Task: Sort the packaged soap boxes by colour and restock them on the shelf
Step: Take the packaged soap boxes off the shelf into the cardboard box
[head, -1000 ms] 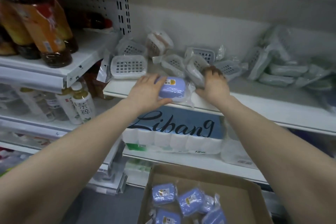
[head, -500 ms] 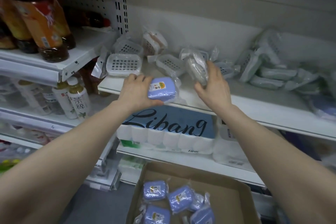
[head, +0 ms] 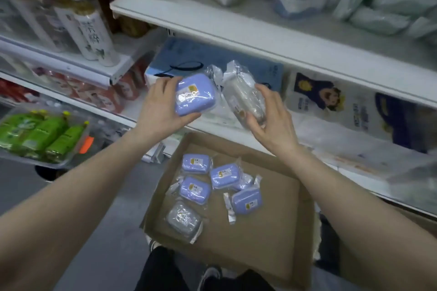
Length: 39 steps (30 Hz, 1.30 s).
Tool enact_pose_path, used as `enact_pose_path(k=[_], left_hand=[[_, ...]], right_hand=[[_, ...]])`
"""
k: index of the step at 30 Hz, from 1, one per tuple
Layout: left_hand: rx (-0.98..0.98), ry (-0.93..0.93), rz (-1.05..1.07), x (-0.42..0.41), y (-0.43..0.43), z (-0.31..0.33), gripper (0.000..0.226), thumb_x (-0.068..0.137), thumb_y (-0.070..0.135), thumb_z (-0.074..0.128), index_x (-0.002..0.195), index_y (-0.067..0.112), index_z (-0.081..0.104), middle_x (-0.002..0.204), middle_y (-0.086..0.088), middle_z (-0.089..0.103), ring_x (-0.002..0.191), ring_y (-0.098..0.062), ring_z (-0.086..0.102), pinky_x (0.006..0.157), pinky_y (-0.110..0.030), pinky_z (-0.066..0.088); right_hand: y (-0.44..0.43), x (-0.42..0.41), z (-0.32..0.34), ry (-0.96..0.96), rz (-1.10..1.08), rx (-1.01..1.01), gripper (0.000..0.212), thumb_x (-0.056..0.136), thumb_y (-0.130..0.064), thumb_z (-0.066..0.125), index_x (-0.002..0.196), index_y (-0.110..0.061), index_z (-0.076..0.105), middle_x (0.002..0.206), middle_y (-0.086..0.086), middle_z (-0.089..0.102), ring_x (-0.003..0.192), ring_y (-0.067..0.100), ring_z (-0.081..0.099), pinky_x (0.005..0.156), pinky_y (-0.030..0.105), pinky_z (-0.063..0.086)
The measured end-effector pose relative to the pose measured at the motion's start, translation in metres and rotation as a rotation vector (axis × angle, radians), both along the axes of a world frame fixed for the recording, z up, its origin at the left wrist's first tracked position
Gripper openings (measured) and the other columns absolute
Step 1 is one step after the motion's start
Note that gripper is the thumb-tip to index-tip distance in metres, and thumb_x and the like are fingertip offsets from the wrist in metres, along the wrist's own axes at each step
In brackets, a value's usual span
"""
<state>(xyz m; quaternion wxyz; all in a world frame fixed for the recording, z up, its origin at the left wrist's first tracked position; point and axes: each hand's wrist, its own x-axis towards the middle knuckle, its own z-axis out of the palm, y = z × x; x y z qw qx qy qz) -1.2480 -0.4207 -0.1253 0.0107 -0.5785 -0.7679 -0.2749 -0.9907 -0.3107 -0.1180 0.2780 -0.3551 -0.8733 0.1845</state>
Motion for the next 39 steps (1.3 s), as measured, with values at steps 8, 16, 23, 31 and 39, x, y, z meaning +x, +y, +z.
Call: enact_pose_path(k=[8,16,23,31,39], left_hand=[[-0.437,0.028,0.012,0.042,-0.045,-0.153,0.085,0.060,0.062,0.051,0.118,0.000,0.054,0.109,-0.018,0.056,0.099,-0.038,0.056,0.091,-0.049,0.043],[-0.716,-0.018,0.047,0.045,-0.071,-0.272,0.089,0.052,0.044,0.088,0.123,0.003,0.053,0.113,-0.018,0.057,0.108,-0.041,0.053,0.101,-0.052,0.038],[-0.743,-0.018,-0.111,0.042,-0.075,-0.335,0.091,0.065,0.045,0.082,0.137,0.007,0.041,0.130,-0.016,0.049,0.123,-0.036,0.043,0.111,-0.045,0.029],[-0.639,0.006,-0.168,0.039,-0.058,-0.353,0.093,0.066,0.035,0.083,0.143,0.011,0.037,0.137,-0.013,0.046,0.129,-0.034,0.039,0.114,-0.046,0.027],[-0.683,0.081,-0.193,0.030,-0.019,-0.365,0.089,0.082,0.041,0.070,0.152,0.019,0.020,0.152,-0.009,0.030,0.142,-0.035,0.021,0.117,-0.046,0.019]], right_hand=[[-0.029,0.049,-0.142,-0.309,-0.113,-0.602,0.061,0.087,-0.042,0.067,0.137,-0.022,0.038,0.127,0.006,0.060,0.111,0.032,0.059,0.089,0.041,0.049],[-0.088,0.057,-0.289,-0.597,0.093,-0.933,0.030,0.093,-0.032,0.061,0.120,-0.020,0.059,0.120,-0.001,0.050,0.110,0.017,0.054,0.083,0.025,0.036],[-0.120,0.043,-0.345,-0.679,0.062,-0.775,0.022,0.093,-0.013,0.054,0.115,-0.015,0.057,0.111,0.008,0.062,0.098,0.027,0.060,0.074,0.030,0.039],[-0.066,0.027,-0.348,-0.570,0.023,-0.099,0.047,0.086,-0.013,0.053,0.132,-0.018,0.056,0.136,0.012,0.051,0.129,0.038,0.042,0.102,0.051,0.038],[-0.016,0.005,-0.380,-0.828,0.031,-0.260,0.075,0.094,-0.004,0.058,0.153,-0.034,0.023,0.164,0.007,0.002,0.149,0.041,-0.004,0.116,0.050,0.025]])
